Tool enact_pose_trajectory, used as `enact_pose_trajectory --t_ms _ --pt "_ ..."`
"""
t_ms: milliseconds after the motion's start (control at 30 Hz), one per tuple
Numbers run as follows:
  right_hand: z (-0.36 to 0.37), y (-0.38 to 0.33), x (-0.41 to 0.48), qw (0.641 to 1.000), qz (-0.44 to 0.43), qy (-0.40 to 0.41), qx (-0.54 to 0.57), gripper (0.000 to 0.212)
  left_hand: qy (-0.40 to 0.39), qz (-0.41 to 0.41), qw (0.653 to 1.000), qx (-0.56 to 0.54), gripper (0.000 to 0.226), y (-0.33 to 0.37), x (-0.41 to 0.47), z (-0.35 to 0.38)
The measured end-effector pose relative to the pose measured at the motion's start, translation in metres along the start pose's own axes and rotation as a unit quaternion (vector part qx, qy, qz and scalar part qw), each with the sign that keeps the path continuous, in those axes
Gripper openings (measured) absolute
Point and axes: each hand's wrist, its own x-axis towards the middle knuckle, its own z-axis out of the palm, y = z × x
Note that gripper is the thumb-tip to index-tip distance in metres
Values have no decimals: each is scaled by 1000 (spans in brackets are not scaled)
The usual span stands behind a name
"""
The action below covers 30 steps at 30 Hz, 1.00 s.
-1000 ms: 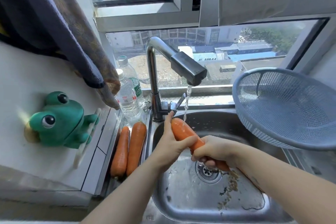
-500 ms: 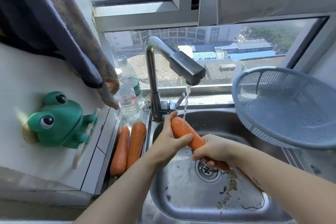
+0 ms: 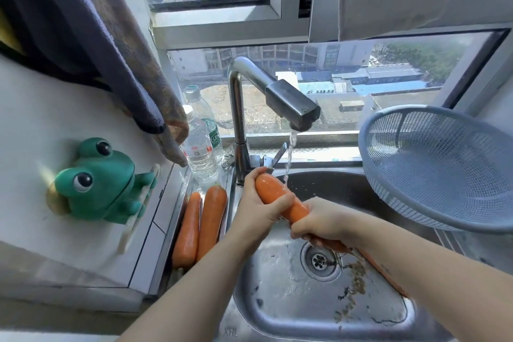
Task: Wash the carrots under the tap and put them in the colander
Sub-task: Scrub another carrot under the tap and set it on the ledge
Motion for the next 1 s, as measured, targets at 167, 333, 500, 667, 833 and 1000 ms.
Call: enact_pose_trajectory --t_ms 167,333,500,667,833,1000 --pt "-4 1 -2 997 24 -48 59 19 -128 -54 989 -43 88 8 2 -16" --pt "-4 -2 -3 998 21 -31 48 16 -88 -18 996 -1 87 3 0 -16" --pt "6 -2 -4 999 13 -18 26 14 39 36 998 23 57 -5 -2 1" --pt "-1 -2 -6 991 34 -85 94 22 -64 -43 993 -87 55 2 1 -19" --pt "-6 1 -3 987 52 -103 115 18 -97 -42 991 -83 75 -1 1 -24" --pt "4 -3 -3 999 -4 30 -33 16 10 -9 996 -91 57 -3 2 -5"
